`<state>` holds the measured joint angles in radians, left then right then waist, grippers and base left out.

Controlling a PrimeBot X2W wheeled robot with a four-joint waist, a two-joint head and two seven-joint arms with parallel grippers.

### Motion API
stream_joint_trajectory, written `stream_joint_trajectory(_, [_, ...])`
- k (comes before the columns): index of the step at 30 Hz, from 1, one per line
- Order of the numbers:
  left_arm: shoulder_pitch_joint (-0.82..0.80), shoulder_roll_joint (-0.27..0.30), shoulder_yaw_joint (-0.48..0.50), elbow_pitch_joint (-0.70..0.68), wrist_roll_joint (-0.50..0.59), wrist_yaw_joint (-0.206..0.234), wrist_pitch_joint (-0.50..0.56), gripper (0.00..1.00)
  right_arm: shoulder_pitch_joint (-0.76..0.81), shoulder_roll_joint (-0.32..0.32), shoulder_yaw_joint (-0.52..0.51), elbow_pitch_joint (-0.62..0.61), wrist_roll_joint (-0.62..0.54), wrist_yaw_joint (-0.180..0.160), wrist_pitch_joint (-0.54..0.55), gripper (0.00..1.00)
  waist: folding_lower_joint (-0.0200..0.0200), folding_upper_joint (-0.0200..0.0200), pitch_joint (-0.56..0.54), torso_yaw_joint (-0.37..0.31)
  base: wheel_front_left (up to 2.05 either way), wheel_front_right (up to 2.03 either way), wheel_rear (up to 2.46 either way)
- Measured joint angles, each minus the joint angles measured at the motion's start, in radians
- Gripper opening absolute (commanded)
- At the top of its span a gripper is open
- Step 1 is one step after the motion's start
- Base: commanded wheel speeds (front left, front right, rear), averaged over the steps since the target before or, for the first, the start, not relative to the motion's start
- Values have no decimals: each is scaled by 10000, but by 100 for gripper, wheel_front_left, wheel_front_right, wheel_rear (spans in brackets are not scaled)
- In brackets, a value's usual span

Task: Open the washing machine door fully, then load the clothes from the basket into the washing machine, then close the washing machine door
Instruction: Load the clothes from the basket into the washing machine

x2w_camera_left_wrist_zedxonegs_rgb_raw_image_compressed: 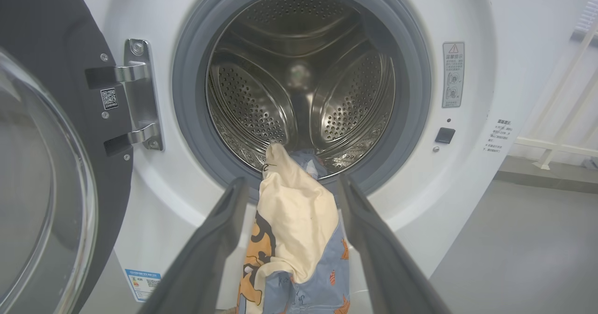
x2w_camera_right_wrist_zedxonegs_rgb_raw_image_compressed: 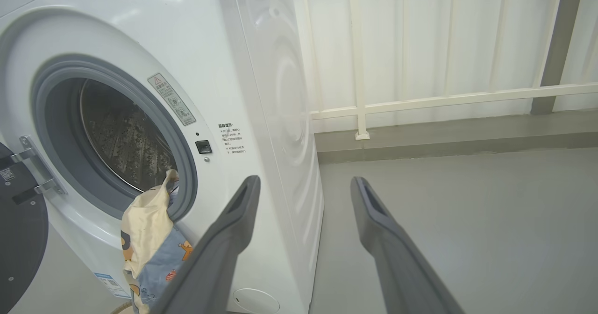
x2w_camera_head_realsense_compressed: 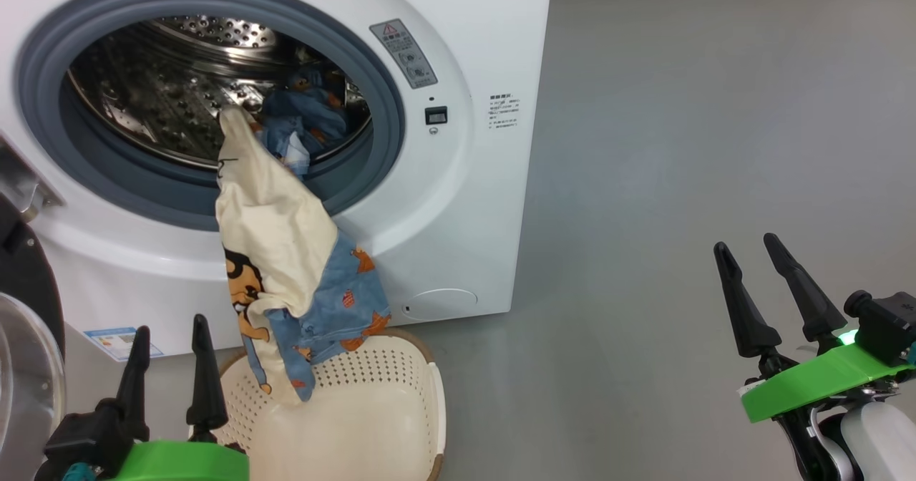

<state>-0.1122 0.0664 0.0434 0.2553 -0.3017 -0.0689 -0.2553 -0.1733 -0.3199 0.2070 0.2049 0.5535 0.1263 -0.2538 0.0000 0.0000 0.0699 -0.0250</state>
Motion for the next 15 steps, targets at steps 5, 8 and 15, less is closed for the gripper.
stream_joint_trajectory(5, [-10,-2,-81,163,-23,12,4,100,-10,-2,27,-27,0,0,0,100,0,0,126,-110,0,0,0])
stream_joint_trajectory(8, [-27,-4,-138,437,-98,10,104,100,-19,-10,38,-48,0,0,0,100,0,0,213,-191,0,0,0])
stream_joint_trajectory(15, [-359,-4,-265,1321,-259,-6,458,100,-181,-59,84,-128,10,0,0,100,0,0,546,-448,0,0,0])
